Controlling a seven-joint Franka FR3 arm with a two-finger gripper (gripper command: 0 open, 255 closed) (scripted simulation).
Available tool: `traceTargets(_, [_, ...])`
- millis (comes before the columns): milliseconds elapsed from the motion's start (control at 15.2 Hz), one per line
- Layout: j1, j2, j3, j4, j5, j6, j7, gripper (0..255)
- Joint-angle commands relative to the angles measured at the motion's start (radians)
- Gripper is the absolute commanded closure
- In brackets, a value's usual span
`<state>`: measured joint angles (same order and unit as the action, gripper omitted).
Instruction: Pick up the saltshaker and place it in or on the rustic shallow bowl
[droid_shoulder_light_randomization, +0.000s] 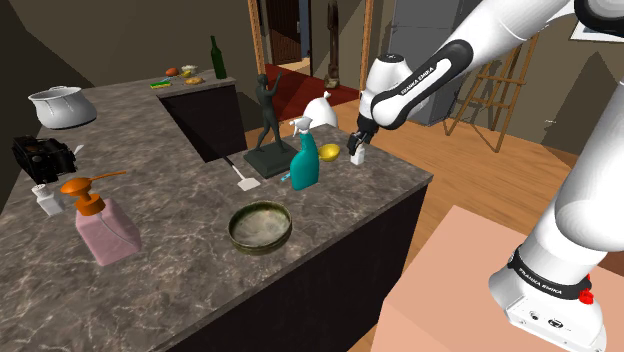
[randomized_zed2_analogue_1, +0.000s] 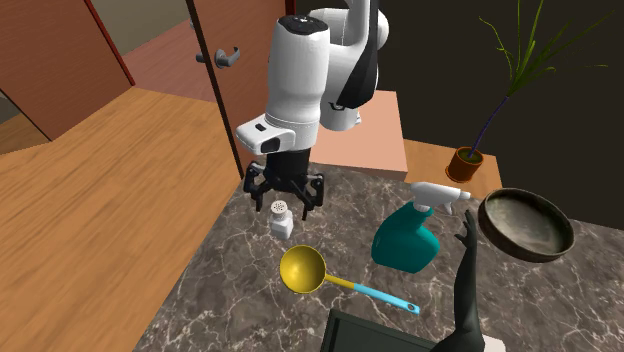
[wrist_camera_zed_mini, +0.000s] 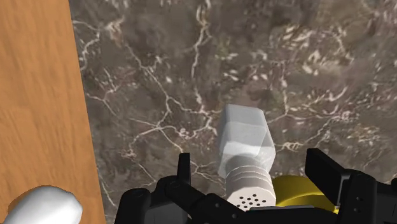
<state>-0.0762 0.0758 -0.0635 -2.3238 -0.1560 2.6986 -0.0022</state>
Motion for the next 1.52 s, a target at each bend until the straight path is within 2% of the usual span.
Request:
traceTargets(0, [0.0, 0.0, 0.0, 0.0, 0.0, 0.001, 0.0, 0])
traceTargets(132, [0.0, 0.0, 0.0, 0.0, 0.0, 0.001, 0.0, 0])
traceTargets(198, [0.0, 0.0, 0.0, 0.0, 0.0, 0.001, 0.0, 255])
traceTargets(792, [0.0, 0.0, 0.0, 0.0, 0.0, 0.001, 0.0, 255])
traceTargets(1452, [0.002, -0.088, 0.004, 0.045, 0.02, -0.132, -0.023, 255])
